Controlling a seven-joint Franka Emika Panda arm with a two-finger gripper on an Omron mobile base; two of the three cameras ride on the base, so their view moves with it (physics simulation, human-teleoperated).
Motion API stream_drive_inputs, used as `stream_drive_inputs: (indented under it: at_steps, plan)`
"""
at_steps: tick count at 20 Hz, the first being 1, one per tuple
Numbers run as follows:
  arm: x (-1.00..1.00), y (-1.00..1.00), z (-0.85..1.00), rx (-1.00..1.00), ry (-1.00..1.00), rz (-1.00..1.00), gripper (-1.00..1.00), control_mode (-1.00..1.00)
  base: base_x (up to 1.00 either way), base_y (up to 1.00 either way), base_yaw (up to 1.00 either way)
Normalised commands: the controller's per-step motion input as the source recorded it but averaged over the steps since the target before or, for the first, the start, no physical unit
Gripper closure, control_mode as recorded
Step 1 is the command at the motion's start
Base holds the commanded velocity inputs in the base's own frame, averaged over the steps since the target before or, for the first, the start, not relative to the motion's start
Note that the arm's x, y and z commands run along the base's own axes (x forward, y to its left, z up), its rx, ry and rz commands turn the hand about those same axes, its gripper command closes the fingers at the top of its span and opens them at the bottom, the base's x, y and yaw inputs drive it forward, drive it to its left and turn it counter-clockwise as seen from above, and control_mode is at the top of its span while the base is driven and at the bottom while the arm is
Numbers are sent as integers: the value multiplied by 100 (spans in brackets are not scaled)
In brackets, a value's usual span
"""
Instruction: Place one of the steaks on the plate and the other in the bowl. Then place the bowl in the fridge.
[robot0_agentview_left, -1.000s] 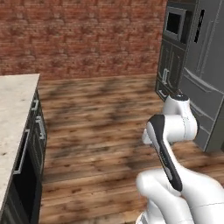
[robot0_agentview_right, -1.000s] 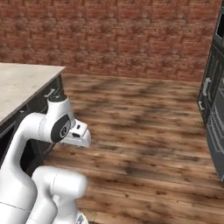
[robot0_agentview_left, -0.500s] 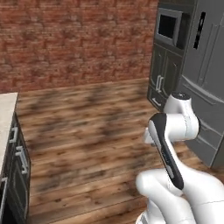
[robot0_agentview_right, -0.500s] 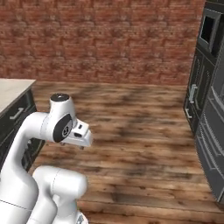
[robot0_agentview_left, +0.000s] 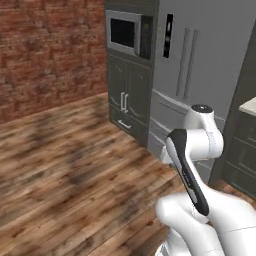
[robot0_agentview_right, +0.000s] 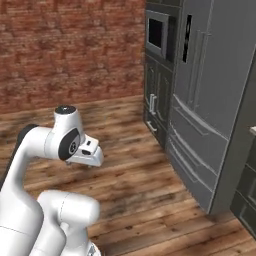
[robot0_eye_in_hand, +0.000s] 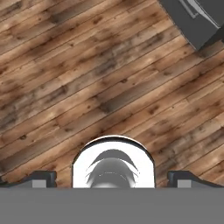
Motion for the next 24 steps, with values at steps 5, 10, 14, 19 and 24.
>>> stream_drive_inputs:
  at_steps: [5, 10, 14, 19, 24]
  plan:
    - [0, 0, 0, 0, 0, 0, -100, 100, 49, 48, -77]
    - [0, 0, 0, 0, 0, 0, -100, 100, 32, 39, -81]
    - [0, 0, 0, 0, 0, 0, -100, 100, 18, 38, -81]
    - [0, 0, 0, 0, 0, 0, -100, 100, 23, 53, -75]
    - [0, 0, 0, 0, 0, 0, -100, 100, 24, 88, -54]
